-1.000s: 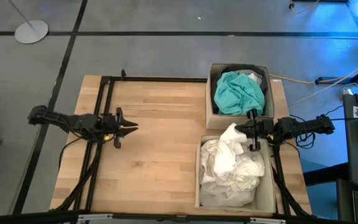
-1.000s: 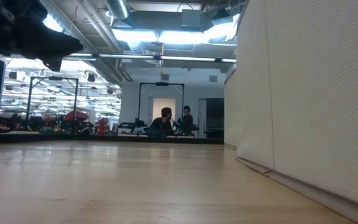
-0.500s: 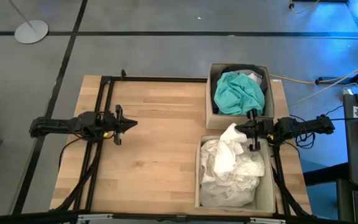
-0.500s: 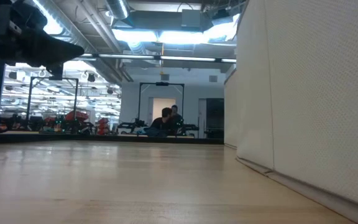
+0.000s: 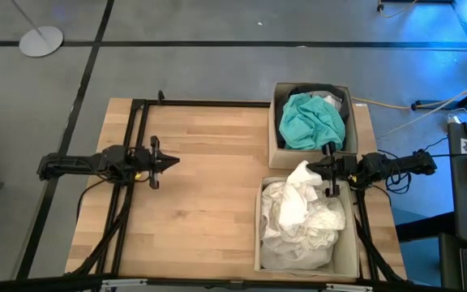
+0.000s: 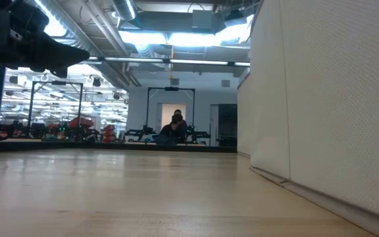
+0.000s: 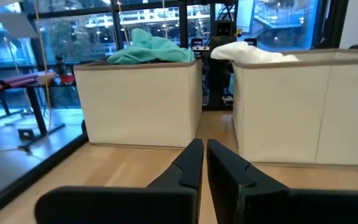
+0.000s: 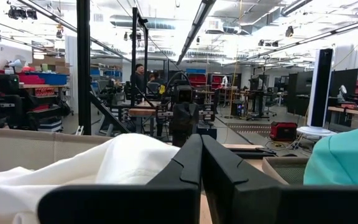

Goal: Sort clothes
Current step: Return to Home Position

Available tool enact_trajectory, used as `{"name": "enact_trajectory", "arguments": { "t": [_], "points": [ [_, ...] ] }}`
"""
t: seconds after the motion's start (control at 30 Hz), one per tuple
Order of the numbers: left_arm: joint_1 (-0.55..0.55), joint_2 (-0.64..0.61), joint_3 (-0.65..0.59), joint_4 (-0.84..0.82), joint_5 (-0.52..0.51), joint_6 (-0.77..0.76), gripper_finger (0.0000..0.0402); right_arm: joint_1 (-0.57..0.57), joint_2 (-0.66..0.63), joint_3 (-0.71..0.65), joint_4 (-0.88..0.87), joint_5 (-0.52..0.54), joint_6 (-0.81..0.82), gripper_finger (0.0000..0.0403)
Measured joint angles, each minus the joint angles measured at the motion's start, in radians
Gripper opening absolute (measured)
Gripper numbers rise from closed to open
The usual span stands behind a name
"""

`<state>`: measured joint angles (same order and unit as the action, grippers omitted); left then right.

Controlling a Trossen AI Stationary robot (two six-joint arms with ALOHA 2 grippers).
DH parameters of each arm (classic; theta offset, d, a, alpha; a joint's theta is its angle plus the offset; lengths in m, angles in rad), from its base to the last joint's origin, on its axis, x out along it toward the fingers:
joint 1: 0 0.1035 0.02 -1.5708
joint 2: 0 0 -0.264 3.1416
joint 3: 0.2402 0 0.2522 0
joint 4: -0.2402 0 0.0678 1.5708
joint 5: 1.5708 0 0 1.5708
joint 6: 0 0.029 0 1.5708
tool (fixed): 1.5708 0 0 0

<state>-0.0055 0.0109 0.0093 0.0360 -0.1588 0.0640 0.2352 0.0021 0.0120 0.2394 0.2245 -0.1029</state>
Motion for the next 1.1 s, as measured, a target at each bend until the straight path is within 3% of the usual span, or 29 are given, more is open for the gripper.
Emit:
{"name": "enact_trajectory", "arguments": {
  "t": [1.1],
  "points": [
    [0.0,0.0,0.0,0.0,-0.001,0.015,0.0008,0.0,0.0,0.0,0.002,0.0,0.0,0.0012]
  ]
}}
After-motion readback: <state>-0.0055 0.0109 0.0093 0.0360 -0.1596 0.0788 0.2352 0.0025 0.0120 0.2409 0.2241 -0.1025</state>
